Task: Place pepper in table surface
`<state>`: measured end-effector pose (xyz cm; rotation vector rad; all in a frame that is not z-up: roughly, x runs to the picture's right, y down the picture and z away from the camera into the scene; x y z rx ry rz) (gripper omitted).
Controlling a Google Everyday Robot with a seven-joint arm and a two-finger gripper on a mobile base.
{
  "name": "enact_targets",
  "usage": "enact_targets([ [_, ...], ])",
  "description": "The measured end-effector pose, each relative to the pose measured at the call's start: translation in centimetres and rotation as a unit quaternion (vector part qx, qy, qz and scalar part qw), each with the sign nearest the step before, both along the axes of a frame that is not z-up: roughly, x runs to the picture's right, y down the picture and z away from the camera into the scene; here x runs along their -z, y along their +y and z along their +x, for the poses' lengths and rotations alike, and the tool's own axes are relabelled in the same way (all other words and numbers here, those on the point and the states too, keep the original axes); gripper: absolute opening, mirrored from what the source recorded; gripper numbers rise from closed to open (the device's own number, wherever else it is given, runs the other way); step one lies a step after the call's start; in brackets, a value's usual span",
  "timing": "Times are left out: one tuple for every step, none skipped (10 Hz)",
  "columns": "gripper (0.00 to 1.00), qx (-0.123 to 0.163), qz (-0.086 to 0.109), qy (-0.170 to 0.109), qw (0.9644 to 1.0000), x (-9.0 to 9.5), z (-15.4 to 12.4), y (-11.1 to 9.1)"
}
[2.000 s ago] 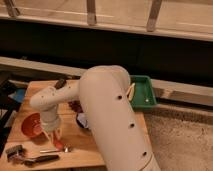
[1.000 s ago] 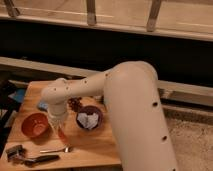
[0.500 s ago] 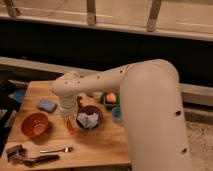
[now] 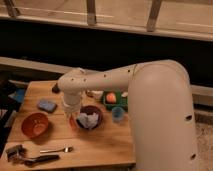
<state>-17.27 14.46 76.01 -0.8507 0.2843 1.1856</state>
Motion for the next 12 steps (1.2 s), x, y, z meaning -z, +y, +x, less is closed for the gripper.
enact_targets([
  [0.00,-0.002,-0.002,-0.004,1.0000,-0.2,-0.3,0.2],
  [0.00,-0.003,-0.005,-0.009,0.9999,-0.4,-0.7,0.5],
  [0.00,-0.006,-0.009,-0.014,0.9998,-0.7,-1.0,1.0],
  [0.00,-0.010,-0.014,-0.021,0.9996,-1.1,-1.3,1.4],
  [0.00,-0.011,-0.017,-0.027,0.9994,-1.3,-1.9,1.7],
  [0.01,-0.010,-0.021,-0.035,0.9991,-1.7,-2.7,2.1],
  [0.06,-0.011,-0.027,-0.042,0.9987,-2.1,-3.3,2.4],
  [0.14,-0.012,-0.034,-0.047,0.9983,-2.6,-3.7,2.9],
  [0.23,-0.014,-0.042,-0.054,0.9976,-3.2,-4.1,3.5],
  [0.36,-0.016,-0.052,-0.063,0.9965,-3.8,-4.8,4.2],
  [0.46,-0.017,-0.059,-0.070,0.9957,-4.1,-5.2,4.6],
  [0.55,-0.018,-0.063,-0.076,0.9950,-4.4,-5.6,5.0],
])
